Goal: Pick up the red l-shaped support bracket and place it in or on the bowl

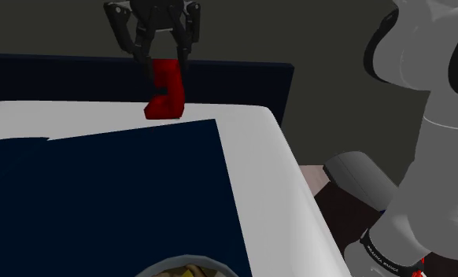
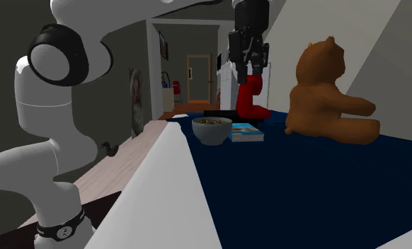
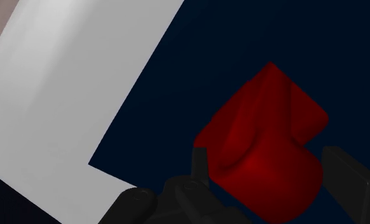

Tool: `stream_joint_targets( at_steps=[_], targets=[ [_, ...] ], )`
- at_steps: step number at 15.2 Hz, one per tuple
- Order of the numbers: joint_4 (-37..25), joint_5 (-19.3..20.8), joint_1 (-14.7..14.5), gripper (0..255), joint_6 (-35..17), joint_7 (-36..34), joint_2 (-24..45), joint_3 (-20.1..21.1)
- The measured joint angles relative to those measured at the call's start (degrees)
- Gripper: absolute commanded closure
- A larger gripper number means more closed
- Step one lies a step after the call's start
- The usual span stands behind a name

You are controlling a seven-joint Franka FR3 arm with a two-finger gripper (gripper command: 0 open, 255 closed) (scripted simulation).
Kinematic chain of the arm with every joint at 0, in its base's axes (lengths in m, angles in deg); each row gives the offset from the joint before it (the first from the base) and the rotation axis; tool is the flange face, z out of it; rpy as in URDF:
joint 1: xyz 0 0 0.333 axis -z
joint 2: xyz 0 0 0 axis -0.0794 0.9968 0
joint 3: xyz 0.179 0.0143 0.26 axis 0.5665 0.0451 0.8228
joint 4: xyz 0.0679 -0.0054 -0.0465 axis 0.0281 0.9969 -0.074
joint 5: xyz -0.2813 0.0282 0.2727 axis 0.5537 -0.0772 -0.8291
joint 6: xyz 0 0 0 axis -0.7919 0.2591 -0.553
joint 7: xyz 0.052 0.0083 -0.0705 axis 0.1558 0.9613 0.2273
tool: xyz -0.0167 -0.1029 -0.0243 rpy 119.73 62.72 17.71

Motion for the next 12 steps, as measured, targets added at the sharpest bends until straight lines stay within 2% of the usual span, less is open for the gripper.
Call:
stream_joint_targets(
  at_steps=[2,5,12],
  targets=[
    [-0.21,-0.03,-0.98,255,0.59,-1.31,-0.26,0.39],
    [3.87,-2.30,-1.14,255,-0.21,-4.16,-3.80,1.54],
    [5.92,-4.25,-5.64,255,1.39,-12.50,-7.35,4.56]
  ],
)
